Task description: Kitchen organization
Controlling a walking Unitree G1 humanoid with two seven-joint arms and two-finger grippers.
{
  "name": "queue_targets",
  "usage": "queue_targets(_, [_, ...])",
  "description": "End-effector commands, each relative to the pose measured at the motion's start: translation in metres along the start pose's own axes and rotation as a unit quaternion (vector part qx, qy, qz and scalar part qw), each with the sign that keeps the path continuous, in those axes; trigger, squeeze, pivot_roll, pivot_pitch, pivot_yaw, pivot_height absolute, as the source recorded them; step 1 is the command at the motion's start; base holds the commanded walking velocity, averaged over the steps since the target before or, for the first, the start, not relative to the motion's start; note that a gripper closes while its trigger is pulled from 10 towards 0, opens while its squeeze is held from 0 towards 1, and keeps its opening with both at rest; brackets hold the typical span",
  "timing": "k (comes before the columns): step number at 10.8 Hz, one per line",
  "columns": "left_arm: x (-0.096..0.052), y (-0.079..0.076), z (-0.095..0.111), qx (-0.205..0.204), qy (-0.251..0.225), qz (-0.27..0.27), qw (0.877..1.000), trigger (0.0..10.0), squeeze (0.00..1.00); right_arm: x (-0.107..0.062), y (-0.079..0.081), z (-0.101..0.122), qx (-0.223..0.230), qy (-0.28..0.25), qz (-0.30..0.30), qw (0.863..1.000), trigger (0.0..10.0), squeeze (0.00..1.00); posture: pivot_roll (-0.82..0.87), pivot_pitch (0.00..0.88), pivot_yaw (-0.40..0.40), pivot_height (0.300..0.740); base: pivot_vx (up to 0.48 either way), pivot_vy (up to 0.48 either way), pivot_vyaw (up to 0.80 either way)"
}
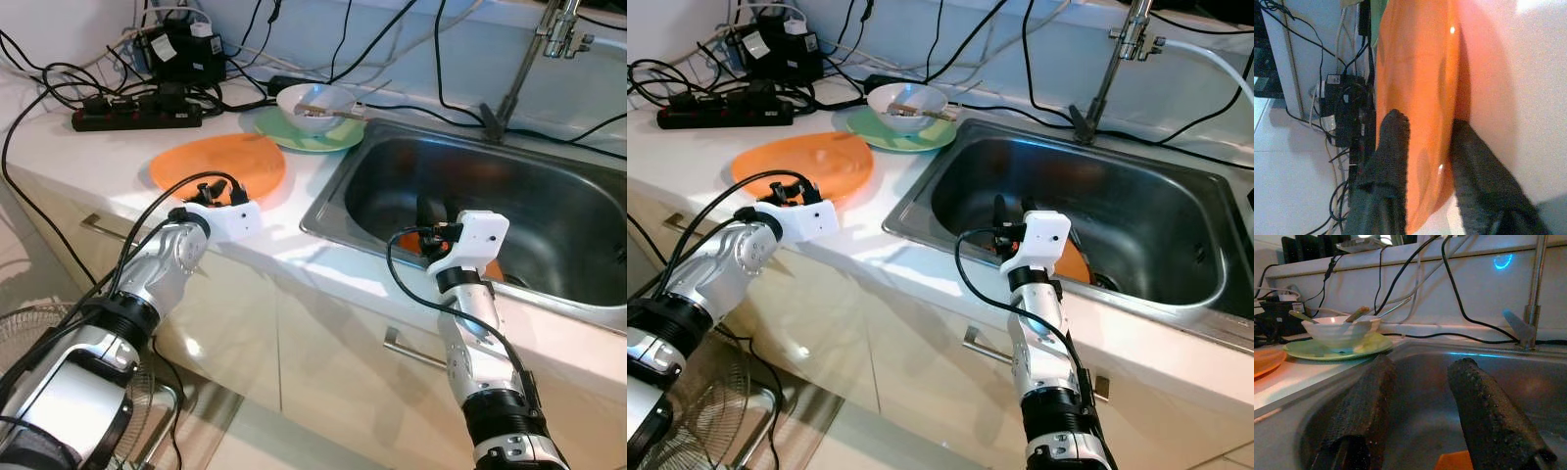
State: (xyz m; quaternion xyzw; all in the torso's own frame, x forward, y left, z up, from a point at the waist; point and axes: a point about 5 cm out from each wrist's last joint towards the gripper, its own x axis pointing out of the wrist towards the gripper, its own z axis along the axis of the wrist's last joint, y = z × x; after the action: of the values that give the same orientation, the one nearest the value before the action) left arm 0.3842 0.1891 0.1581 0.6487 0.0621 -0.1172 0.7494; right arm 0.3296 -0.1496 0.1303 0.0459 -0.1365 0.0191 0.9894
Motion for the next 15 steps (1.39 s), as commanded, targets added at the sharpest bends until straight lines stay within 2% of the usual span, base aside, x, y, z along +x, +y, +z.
queue_targets(1, [-0.001,-0.027,-0.006,0.008,0.015,-0.054,0.998,0.0,0.00,0.003,0.001,0.002,0.003,0.000,-0.001,1.000,10.0,0.00,0.21,0.020,-0.036,0.725,0.000,0.000,0.00])
queue_targets(9, [-0.002,-0.038,-0.008,-0.009,0.025,-0.035,0.999,0.0,0.00,0.003,0.003,-0.001,0.007,0.006,0.001,1.000,10.0,0.00,0.22,0.000,-0.037,0.725,0.000,0.000,0.00])
queue_targets(11, [-0.004,-0.029,-0.011,-0.006,0.044,0.001,0.999,0.0,0.00,0.004,0.003,0.000,0.008,0.007,0.002,1.000,10.0,0.00,0.22,0.009,-0.040,0.725,0.000,0.000,0.00])
queue_targets(12, [-0.008,-0.015,-0.015,-0.005,0.060,0.050,0.997,0.0,0.00,0.004,0.003,0.000,0.007,0.008,0.002,1.000,10.0,0.00,0.23,0.014,-0.042,0.725,0.000,0.000,0.00])
queue_targets(13, [-0.011,-0.007,-0.016,-0.003,0.065,0.077,0.995,0.0,0.00,0.004,0.003,0.000,0.007,0.008,0.002,1.000,10.0,0.00,0.23,0.020,-0.044,0.725,0.000,0.000,0.00])
queue_targets(14, [-0.017,0.014,-0.017,-0.002,0.068,0.135,0.988,0.0,0.00,0.006,0.002,0.002,0.005,0.007,0.002,1.000,10.0,0.00,0.23,0.021,-0.047,0.725,0.000,0.000,0.00])
queue_targets(15, [-0.024,0.037,-0.010,0.002,0.051,0.191,0.980,10.0,0.00,0.012,0.001,0.005,0.006,0.006,0.001,1.000,10.0,0.00,0.24,0.022,-0.049,0.725,0.000,0.000,0.00])
